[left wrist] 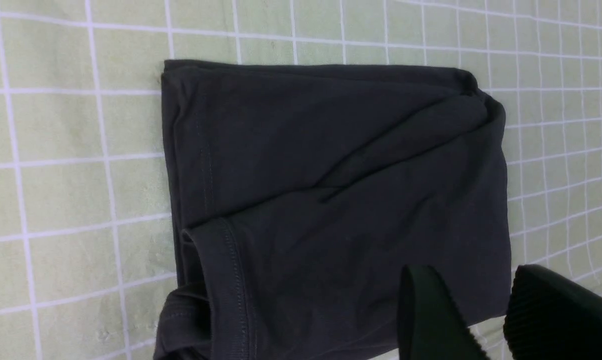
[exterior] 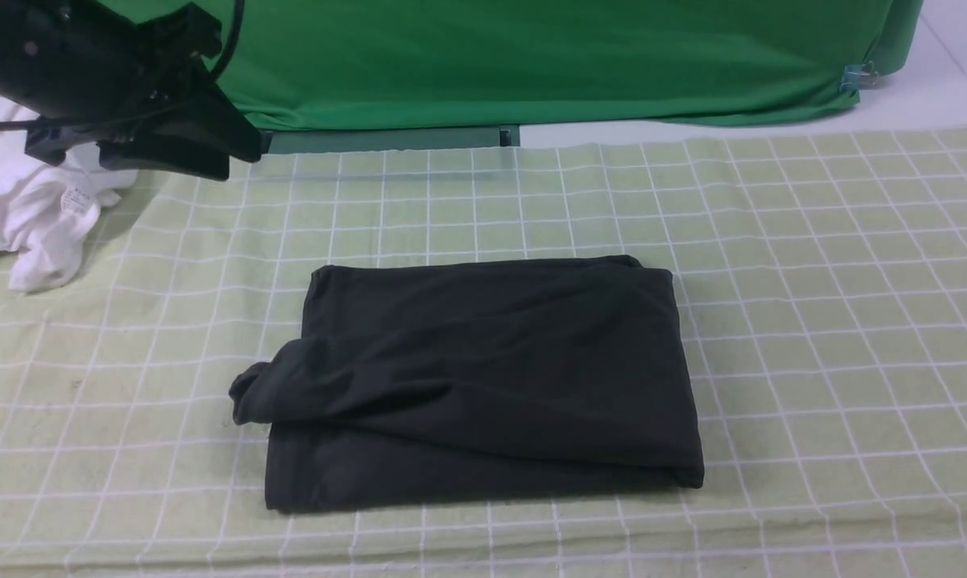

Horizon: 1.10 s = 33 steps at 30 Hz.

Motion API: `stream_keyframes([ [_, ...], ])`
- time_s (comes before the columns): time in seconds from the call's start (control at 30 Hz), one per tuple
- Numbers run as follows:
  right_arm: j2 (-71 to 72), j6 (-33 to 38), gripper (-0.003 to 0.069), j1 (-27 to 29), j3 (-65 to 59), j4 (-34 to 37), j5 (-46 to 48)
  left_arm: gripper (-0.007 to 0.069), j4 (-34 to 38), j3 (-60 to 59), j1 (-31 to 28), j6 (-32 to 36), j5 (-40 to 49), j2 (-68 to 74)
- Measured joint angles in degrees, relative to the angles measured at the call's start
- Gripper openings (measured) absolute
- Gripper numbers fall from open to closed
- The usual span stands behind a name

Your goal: Fold a long-sleeved shirt over a green coffee tablecloth.

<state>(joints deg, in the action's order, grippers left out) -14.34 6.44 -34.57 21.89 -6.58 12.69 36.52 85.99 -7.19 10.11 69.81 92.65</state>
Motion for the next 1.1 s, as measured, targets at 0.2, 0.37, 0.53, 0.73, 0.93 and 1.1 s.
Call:
stream_keyframes([
  [0.2,11.25,0.00,0.0068,12.87,-10.06,0.00,0.40,0.0238,0.00,0.00,0.00,0.00,0.01,0.00],
  [0.37,14.20,0.00,0.0080,21.47,-17.05,-0.05,0.88,0.0238,0.37,0.00,0.00,0.00,0.12,0.00],
  [0.53,14.34,0.00,0.0095,23.88,-20.90,-0.29,3.67,0.0238,0.43,0.00,0.00,0.00,0.17,0.00],
  [0.73,14.34,0.06,0.0113,24.03,-22.40,-0.41,3.85,0.0238,1.77,0.00,0.00,0.00,0.17,0.00],
  [0.93,14.34,0.06,0.0123,24.41,-22.46,-0.46,1.82,0.0238,5.07,0.11,0.00,0.28,0.17,0.00],
  [1.1,14.34,0.06,0.0123,28.93,-22.46,-0.46,1.71,0.0209,-0.76,1.76,0.00,1.23,0.10,-1.20],
])
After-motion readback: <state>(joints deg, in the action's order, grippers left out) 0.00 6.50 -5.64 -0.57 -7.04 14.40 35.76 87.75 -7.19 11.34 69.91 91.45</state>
